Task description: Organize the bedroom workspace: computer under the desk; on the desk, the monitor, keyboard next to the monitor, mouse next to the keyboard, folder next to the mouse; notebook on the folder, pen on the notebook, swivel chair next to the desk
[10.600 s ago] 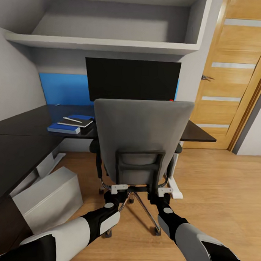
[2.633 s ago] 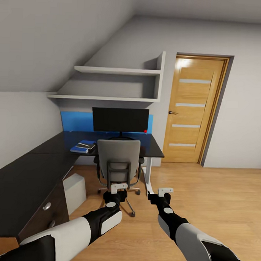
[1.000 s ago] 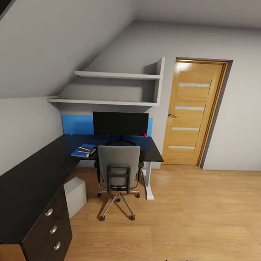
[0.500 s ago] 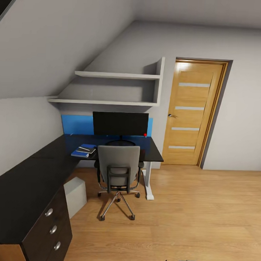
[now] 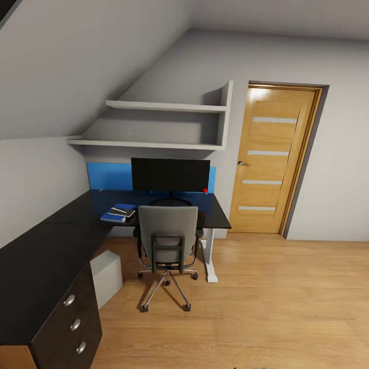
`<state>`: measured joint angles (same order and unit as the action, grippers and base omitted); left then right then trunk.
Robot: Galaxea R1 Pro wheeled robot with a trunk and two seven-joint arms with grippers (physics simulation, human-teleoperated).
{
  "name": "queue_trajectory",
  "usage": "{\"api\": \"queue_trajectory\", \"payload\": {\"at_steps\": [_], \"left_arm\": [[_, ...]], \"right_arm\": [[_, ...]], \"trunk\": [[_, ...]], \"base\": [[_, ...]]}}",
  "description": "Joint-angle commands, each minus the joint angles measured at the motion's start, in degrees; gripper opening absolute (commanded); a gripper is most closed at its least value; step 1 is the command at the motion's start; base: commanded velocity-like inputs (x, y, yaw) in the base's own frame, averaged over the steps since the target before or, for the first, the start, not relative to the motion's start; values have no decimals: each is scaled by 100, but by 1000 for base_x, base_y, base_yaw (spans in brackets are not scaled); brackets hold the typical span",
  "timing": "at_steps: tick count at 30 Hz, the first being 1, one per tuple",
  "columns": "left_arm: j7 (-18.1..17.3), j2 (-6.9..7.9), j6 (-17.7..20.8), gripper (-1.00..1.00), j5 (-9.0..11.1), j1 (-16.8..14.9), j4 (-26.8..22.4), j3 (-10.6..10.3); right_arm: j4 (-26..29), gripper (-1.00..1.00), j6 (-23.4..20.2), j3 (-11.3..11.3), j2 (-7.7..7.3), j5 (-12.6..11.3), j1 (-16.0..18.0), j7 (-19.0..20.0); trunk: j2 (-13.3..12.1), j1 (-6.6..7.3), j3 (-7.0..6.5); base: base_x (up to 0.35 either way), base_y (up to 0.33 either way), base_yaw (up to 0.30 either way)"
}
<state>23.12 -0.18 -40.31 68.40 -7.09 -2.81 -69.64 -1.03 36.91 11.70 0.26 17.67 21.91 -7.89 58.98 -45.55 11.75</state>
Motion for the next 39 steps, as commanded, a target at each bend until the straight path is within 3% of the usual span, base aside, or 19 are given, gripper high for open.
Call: {"api": "queue_trajectory", "payload": {"at_steps": [1,22,30,39], "left_arm": [[52,-3,-3,100,8,-3,-7,-49],[52,-10,-3,100,4,-3,-20,-50],[52,-153,-3,100,22,-3,-75,-45],[52,-176,-3,100,23,-3,-79,-47]], "right_arm": [[-14,100,18,34,0,61,7,-37],[-11,100,18,34,0,61,7,-37],[-11,100,18,34,0,61,7,-37],[-12,100,18,34,0,61,7,-37]], "trunk": [[5,0,8],[5,0,8],[5,0,8],[5,0,8]], "base": [[0,0,0],[0,0,0],[0,0,0],[0,0,0]]}}
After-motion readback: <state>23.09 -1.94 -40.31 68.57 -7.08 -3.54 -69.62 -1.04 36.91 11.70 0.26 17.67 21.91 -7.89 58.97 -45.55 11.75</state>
